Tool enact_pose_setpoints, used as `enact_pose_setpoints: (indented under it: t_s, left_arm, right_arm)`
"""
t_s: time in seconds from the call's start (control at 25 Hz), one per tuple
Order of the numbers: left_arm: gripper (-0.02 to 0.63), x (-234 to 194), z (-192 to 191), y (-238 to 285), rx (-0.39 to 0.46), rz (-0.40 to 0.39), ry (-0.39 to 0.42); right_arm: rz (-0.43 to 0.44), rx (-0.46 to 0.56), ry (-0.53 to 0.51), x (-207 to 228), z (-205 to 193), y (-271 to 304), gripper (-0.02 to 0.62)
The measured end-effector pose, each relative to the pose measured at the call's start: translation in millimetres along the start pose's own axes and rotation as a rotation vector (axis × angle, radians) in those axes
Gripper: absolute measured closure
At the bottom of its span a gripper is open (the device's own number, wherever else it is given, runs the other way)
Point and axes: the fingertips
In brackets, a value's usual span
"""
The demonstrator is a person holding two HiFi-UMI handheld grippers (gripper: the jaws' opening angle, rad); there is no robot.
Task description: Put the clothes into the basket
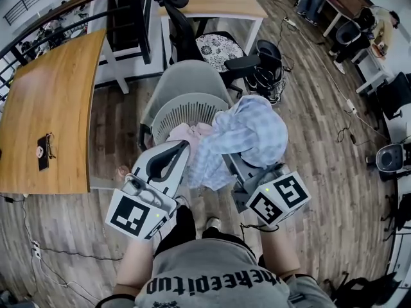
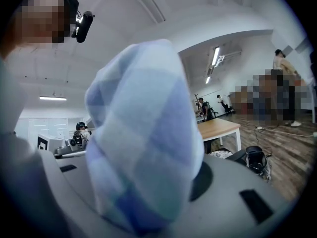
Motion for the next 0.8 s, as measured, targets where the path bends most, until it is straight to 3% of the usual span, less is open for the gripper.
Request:
enact_pose_setpoints:
  t_s: [0.8]
  left_arm:
    - [0.592,-68,-6,29,-0.031,-0.128,-0.027]
  right_arm:
    - [-0.126,-0.005,0.009,14,-3,63,0.403]
Point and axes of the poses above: the fingertips, and each gripper's own axes: y forward along the fingers, x to its right, z out of its top, and after that the axes turned 5 degrees about -y, right-handed
